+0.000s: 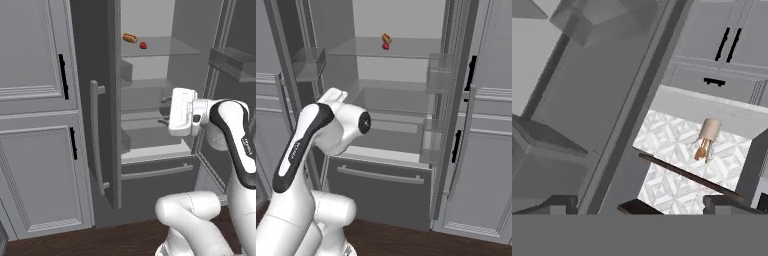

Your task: Take the strawberry from the fridge and place it on top of the pancake, located on the dining counter.

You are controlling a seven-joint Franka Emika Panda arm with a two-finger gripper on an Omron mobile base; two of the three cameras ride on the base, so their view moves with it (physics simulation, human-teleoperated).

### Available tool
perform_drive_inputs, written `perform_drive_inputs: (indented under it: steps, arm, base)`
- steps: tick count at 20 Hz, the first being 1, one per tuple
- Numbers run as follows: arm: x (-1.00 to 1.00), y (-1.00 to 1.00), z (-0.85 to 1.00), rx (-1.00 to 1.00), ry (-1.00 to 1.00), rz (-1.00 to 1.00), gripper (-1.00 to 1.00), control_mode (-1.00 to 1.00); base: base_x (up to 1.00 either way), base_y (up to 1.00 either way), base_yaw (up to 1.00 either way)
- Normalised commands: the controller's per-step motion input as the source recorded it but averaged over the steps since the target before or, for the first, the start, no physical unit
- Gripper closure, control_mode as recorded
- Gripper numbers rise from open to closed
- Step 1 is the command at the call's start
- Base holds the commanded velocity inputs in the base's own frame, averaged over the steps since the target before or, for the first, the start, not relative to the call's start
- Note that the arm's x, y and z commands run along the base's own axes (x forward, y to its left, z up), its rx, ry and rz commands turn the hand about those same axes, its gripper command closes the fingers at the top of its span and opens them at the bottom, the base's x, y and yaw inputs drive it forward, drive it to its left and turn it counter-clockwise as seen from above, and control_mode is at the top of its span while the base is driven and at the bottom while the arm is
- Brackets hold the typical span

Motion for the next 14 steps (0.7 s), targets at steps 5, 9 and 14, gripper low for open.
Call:
perform_drive_inputs:
  steps: [5, 9, 14]
  arm:
    - [0.75, 0.28, -0.14, 0.05, 0.03, 0.22, -1.0, -1.0]
    - [0.77, 0.32, -0.2, 0.0, 0.0, 0.22, -1.0, -1.0]
    - [0.99, 0.24, -0.44, 0.0, 0.02, 0.11, -1.0, -1.0]
  base:
    - [0.0, 0.0, 0.0]
    - [0.0, 0.0, 0.0]
    - [0.0, 0.0, 0.0]
